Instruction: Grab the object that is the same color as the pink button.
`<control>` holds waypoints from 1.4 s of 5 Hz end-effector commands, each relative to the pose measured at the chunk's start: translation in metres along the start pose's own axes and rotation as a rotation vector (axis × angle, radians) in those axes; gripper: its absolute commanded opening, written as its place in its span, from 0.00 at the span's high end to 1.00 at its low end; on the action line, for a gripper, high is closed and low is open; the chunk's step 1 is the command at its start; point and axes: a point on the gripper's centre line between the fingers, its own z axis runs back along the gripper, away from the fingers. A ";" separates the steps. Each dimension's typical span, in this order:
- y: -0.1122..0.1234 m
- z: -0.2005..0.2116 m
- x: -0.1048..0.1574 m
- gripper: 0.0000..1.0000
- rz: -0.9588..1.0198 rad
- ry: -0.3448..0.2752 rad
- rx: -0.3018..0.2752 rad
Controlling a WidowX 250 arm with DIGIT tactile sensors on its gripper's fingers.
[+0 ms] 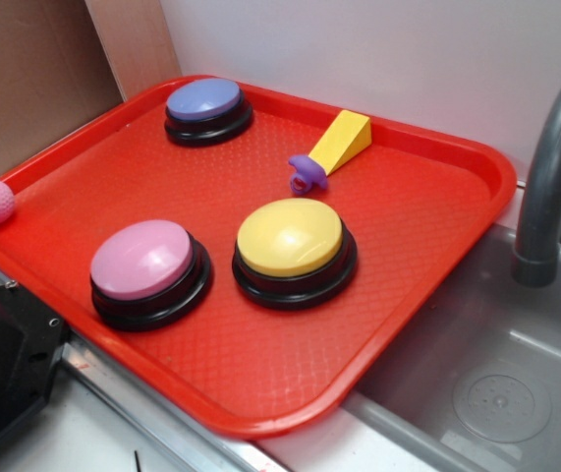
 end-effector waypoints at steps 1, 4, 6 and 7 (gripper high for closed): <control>0.000 0.000 0.000 0.00 0.000 0.000 0.000; 0.117 -0.084 0.014 0.00 0.535 0.040 0.067; 0.157 -0.111 -0.025 0.00 0.838 -0.032 0.156; 0.172 -0.131 -0.030 0.00 0.842 0.013 0.127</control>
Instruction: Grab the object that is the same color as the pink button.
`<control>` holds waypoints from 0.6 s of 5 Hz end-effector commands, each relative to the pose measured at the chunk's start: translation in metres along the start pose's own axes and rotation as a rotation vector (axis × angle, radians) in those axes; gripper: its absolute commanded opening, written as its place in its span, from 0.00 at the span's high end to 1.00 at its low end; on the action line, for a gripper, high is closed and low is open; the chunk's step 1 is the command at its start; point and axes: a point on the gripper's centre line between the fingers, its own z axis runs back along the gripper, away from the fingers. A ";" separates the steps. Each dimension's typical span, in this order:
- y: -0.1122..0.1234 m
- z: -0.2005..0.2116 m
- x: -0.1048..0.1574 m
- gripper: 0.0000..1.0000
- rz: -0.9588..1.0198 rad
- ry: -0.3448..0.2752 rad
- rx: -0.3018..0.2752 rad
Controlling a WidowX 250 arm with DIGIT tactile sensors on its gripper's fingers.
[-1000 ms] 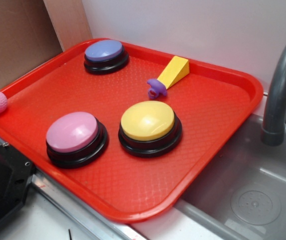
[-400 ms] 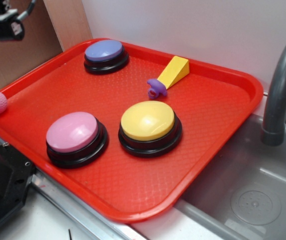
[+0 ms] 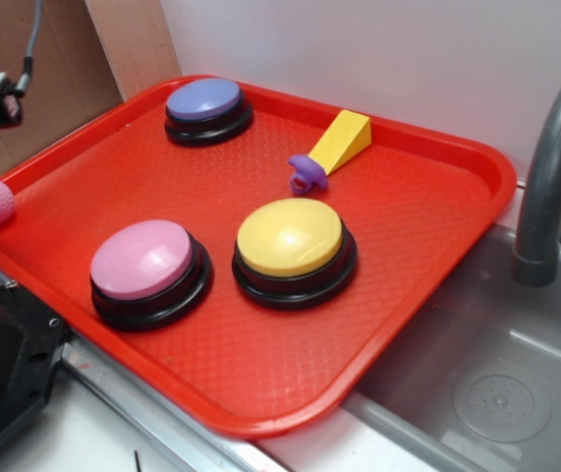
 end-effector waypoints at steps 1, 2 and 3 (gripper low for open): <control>0.015 -0.037 0.013 0.00 -0.072 0.013 -0.025; 0.009 -0.057 0.014 0.00 -0.098 0.009 -0.002; 0.006 -0.067 0.008 0.00 -0.091 0.026 0.007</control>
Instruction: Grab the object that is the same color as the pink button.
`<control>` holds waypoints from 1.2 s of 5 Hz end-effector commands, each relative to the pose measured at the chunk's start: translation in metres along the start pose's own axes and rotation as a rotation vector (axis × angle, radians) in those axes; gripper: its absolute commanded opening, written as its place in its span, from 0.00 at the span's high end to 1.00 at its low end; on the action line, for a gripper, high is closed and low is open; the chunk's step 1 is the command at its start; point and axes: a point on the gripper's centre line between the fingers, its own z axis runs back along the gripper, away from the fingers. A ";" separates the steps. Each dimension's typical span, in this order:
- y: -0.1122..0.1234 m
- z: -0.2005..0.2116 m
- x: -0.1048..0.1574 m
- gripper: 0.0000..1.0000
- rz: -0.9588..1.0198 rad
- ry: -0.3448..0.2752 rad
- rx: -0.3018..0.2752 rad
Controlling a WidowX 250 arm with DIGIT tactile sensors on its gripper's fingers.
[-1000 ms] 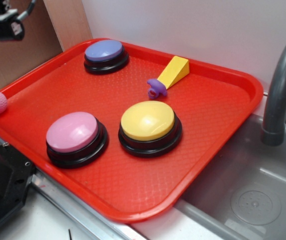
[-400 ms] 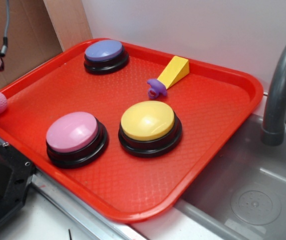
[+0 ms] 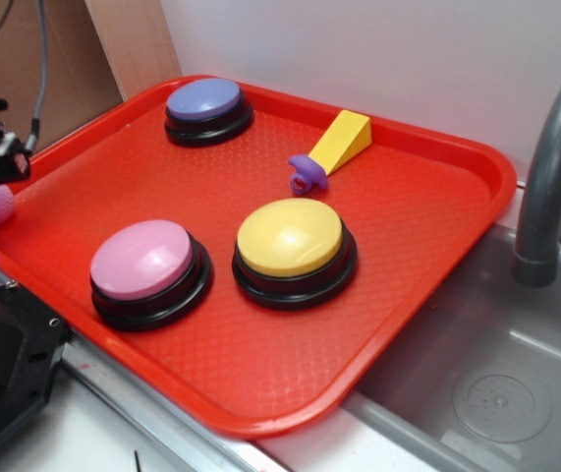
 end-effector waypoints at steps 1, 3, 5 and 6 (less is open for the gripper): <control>-0.001 -0.010 -0.005 0.00 -0.045 0.013 0.008; -0.007 -0.021 -0.005 1.00 -0.115 0.038 0.003; -0.013 0.002 -0.003 1.00 -0.188 0.023 -0.033; -0.033 0.053 -0.010 1.00 -0.317 -0.093 -0.049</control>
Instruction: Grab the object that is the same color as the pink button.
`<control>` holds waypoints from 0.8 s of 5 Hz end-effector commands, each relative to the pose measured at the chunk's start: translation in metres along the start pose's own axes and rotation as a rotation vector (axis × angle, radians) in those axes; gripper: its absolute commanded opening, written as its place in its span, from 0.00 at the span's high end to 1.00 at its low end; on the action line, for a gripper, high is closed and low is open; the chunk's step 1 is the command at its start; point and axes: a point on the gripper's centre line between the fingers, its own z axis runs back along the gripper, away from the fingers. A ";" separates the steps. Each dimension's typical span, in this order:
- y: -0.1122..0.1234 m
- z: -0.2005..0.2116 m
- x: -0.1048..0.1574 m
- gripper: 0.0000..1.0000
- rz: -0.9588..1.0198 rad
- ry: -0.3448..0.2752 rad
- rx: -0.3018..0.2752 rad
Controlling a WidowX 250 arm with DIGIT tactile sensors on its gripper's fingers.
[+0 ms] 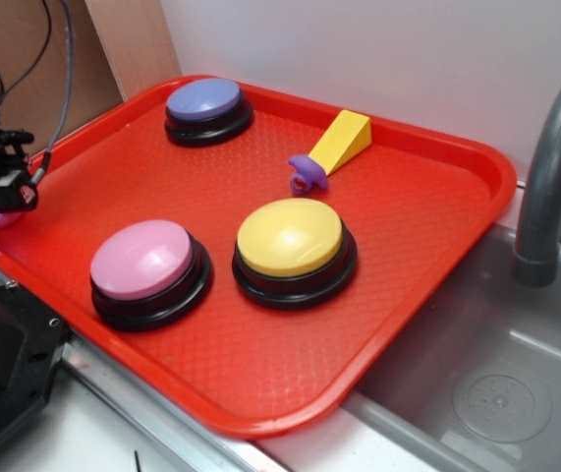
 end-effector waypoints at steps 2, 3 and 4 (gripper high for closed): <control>-0.059 0.128 -0.024 1.00 -0.337 -0.290 -0.043; -0.055 0.123 -0.024 0.00 -0.336 -0.258 -0.070; -0.042 0.103 -0.016 0.00 -0.323 -0.181 -0.063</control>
